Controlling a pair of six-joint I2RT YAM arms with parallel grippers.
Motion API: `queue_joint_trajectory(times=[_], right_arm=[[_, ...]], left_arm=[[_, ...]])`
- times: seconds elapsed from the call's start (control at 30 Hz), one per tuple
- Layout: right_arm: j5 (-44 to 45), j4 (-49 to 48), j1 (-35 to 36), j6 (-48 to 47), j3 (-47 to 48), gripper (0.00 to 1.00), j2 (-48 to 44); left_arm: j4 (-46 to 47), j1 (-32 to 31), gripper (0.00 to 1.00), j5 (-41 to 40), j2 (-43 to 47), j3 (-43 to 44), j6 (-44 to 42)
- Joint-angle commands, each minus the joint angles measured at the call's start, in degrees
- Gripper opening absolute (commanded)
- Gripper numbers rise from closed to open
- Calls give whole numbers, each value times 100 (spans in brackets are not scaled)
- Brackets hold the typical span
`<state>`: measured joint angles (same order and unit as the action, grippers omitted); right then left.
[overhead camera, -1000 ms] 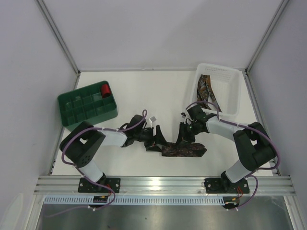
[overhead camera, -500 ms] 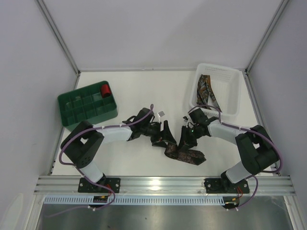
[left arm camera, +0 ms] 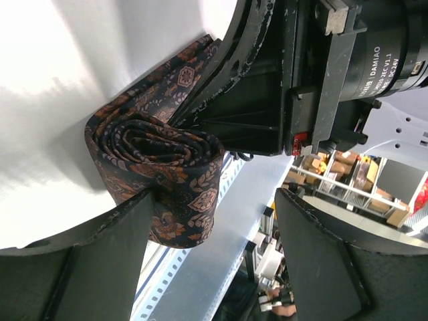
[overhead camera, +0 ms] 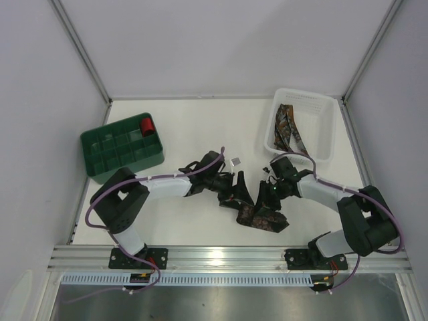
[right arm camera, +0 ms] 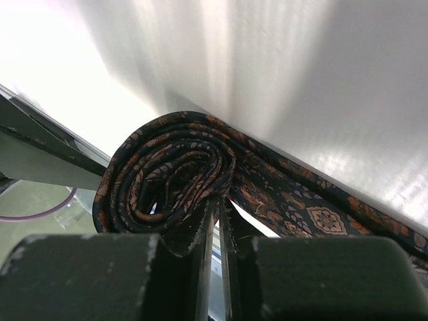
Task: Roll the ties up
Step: Roll the tie
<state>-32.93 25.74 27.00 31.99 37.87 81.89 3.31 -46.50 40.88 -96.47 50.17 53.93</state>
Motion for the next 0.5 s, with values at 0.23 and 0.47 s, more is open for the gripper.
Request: queue_joint_trajectory(times=[0.23,0.47], right_arm=[[-38,274,-353,132,-306,15,-533],[242,817,-608,150,-289,15,-814]], left_arm=[[152,-350,78,183,-399,651,38],[-76,-623,78,157,-680,1099,21]])
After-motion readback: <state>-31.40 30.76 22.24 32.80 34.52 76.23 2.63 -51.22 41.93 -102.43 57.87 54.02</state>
